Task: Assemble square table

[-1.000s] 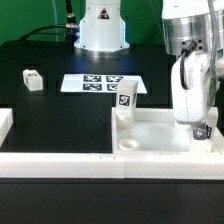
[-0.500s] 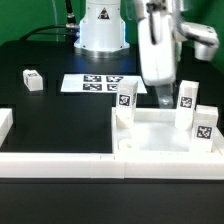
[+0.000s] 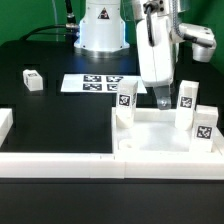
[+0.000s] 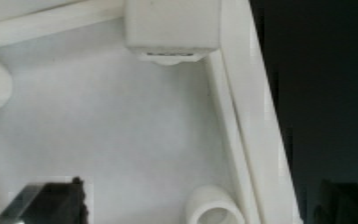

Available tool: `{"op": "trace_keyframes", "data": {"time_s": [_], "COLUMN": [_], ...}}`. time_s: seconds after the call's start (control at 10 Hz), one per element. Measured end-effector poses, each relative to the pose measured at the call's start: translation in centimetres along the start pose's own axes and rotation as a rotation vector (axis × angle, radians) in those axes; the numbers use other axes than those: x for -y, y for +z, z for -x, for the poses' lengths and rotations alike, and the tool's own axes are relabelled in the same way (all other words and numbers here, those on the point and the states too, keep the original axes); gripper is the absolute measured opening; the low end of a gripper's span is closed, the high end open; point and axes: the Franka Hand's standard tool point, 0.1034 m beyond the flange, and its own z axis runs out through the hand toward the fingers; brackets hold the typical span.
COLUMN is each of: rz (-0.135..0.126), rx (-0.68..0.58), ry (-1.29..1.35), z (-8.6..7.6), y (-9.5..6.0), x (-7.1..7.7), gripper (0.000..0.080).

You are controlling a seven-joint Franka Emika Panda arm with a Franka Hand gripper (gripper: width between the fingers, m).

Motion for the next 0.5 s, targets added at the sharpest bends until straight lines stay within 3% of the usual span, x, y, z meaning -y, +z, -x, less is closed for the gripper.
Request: {"op": "trace_keyframes", "data": {"time_s": [0.1,0.2,0.4,0.5], "rz": [-0.009,-0.021,-0.013,-0.012], "rx": [-0.002,-0.010,-0.009,-0.011], "ry": [-0.038,-0.102,-0.220,-0.253], "z": [-0.4,-2.3,-5.4,-6.1], "y": [-0.1,-0.6,-2.8,-3.5], "x": [0.0,-0.6,-2.3,-2.8], "gripper": [0.0649,0.0649,0.0649,0.0649]}}
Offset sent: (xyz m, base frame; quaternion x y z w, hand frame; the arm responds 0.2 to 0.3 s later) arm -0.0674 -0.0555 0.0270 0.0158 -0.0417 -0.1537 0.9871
